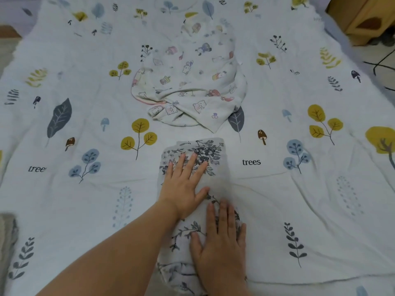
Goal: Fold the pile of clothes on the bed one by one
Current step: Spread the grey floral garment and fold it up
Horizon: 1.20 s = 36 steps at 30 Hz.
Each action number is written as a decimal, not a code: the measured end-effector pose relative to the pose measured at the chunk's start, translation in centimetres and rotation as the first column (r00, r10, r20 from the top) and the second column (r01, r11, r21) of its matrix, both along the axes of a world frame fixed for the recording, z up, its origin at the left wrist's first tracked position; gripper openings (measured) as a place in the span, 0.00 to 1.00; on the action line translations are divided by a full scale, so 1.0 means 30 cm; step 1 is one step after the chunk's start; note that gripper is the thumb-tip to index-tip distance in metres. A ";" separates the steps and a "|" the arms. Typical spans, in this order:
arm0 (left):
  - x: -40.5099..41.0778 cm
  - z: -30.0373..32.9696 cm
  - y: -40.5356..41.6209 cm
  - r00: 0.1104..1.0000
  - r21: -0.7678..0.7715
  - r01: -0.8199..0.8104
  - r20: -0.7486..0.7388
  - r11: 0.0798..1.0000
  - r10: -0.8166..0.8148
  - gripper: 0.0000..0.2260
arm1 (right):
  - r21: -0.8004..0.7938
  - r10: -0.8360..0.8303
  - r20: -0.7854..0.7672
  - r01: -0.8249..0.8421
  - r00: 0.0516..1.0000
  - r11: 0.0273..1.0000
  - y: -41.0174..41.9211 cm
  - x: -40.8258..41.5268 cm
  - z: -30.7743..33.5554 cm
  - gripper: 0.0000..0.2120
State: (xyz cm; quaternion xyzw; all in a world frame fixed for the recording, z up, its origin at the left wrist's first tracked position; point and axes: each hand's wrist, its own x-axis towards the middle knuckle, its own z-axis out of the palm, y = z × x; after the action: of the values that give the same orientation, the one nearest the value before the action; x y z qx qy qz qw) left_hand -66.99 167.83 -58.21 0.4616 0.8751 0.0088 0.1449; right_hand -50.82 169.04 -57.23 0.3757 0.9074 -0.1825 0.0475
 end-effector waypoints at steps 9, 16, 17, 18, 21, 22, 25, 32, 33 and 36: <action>-0.107 0.194 0.043 0.995 0.319 -0.100 0.039 0.942 0.092 0.32 | -0.286 -0.233 -0.170 0.179 0.957 0.941 0.058 0.088 0.122 0.39; -0.257 0.201 0.188 0.953 -0.133 -0.067 0.285 0.989 0.103 0.41 | -0.692 -0.456 0.210 0.461 0.865 0.556 0.110 0.169 0.173 0.38; -0.264 0.193 0.201 0.927 -0.167 -0.073 0.351 0.983 0.128 0.39 | -0.718 -0.468 0.234 0.476 0.852 0.507 0.114 0.167 0.169 0.39; -0.271 0.186 0.212 0.906 -0.197 -0.073 0.396 0.978 0.148 0.37 | -0.745 -0.478 0.252 0.484 0.841 0.460 0.117 0.165 0.164 0.40; -0.283 0.167 0.235 0.881 -0.262 -0.075 0.435 0.962 0.187 0.37 | -0.786 -0.512 0.264 0.490 0.817 0.377 0.122 0.148 0.153 0.38; -0.285 0.160 0.241 0.877 -0.269 -0.087 0.436 0.959 0.202 0.37 | -0.789 -0.532 0.267 0.499 0.804 0.358 0.120 0.144 0.148 0.38; -0.279 0.152 0.256 0.896 -0.292 -0.102 0.388 0.951 0.216 0.35 | -0.792 -0.568 0.258 0.508 0.782 0.339 0.108 0.141 0.144 0.37; -0.221 0.252 0.210 0.976 -0.267 -0.111 0.153 0.957 0.156 0.23 | -0.793 -0.562 0.193 0.465 0.805 0.393 0.120 0.155 0.212 0.32; -0.220 0.279 0.188 0.974 -0.248 -0.136 0.141 0.959 0.175 0.24 | -0.791 -0.543 0.185 0.453 0.819 0.412 0.128 0.153 0.233 0.32; -0.226 0.370 0.100 0.951 -0.210 -0.250 0.129 0.945 0.281 0.25 | -0.775 -0.499 0.162 0.422 0.851 0.470 0.161 0.147 0.313 0.28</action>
State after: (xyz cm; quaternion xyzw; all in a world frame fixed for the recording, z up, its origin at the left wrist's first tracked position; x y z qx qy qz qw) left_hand -73.78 170.82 -47.12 0.3210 0.9121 -0.0194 0.2542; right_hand -46.41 173.87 -47.84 0.5369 0.5976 -0.5839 0.1169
